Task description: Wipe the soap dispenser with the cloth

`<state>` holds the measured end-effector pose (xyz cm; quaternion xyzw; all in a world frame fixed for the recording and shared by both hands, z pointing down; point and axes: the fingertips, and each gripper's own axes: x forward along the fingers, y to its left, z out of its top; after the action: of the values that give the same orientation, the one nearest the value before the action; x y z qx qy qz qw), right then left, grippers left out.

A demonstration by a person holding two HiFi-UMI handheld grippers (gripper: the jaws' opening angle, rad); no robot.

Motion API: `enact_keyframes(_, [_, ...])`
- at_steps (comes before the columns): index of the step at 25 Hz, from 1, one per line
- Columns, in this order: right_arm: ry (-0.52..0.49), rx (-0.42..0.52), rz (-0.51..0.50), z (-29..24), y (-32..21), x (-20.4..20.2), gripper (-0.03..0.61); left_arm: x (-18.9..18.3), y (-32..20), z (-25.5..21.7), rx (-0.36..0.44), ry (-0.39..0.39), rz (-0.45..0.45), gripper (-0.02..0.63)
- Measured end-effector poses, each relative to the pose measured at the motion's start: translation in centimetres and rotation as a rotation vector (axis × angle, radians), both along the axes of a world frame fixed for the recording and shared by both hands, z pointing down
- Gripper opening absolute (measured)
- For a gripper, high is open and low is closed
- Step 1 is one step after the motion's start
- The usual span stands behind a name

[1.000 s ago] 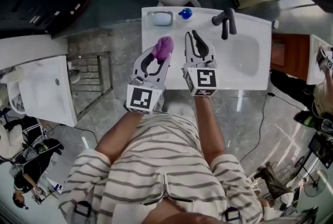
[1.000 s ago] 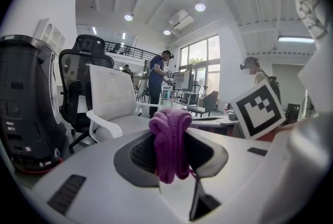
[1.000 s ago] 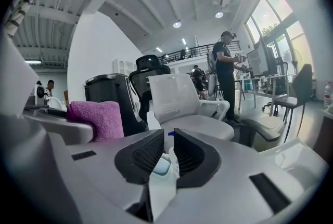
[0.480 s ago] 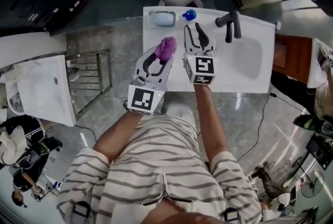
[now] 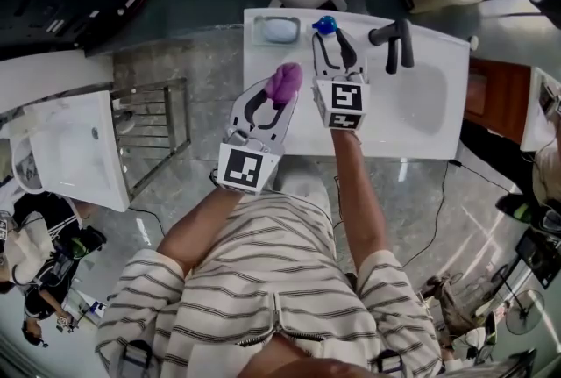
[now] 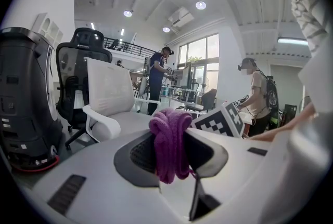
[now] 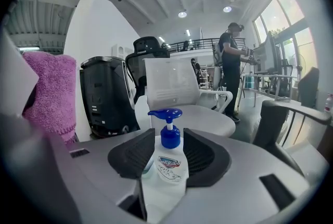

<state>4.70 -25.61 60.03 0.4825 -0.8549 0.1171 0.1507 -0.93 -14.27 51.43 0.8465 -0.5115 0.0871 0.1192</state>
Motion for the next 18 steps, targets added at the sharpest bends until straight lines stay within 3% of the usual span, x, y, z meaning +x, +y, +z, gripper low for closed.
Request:
enact_keyframes(6, [0.013,0.024,-0.067,0.3,-0.5,-0.7,0.161,-0.4,0.2,0.5,-0.018,-0.005,0.000,0.127])
enact_keyframes(18, [0.022,0.032,-0.077,1.0,-1.4,-0.7,0.118,-0.4,0.2,1.0,-0.026,-0.001,0.010,0.127])
